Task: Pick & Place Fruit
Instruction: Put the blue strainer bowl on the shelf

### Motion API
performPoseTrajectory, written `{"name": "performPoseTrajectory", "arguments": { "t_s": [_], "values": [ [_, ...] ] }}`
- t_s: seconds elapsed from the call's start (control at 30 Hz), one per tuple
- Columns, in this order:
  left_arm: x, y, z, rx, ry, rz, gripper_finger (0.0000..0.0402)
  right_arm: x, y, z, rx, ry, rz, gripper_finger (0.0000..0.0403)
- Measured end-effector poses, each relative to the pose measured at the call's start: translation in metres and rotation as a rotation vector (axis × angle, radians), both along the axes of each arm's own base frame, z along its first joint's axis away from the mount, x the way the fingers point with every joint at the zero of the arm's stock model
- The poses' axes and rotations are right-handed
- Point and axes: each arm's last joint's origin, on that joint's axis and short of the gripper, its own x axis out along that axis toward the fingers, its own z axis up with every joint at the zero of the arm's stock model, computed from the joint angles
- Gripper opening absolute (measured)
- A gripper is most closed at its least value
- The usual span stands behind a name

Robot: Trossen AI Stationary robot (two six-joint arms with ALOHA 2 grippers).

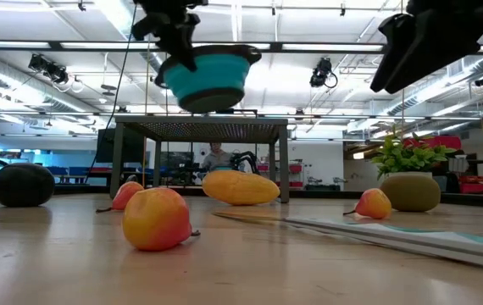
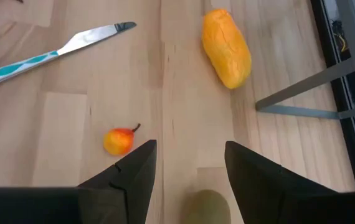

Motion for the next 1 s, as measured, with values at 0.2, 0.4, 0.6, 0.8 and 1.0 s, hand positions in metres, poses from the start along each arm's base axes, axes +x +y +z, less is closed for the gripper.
{"name": "performPoseTrajectory", "arguments": {
  "t_s": [0.2,0.4,0.6,0.8,1.0],
  "values": [
    [-0.004,0.009,0.001,0.055,0.034,0.051,0.0022,0.001,0.000,0.000,0.004,-0.006,0.004,0.0199],
    [0.009,0.008,0.006,0.041,-0.080,-0.013,0.0017,0.003,0.001,0.002,-0.005,-0.019,0.029,0.0199],
    [0.024,0.015,0.007,0.109,-0.010,0.016,0.0017,0.004,0.002,0.002,0.021,-0.023,0.052,0.0199],
    [0.049,0.024,0.003,0.060,0.101,0.035,0.0017,0.004,0.002,0.002,0.018,-0.016,0.060,0.0199],
    [0.061,0.031,0.002,0.038,0.117,0.037,0.0020,0.004,0.004,0.001,0.065,0.001,0.074,0.0199]
  ]
}}
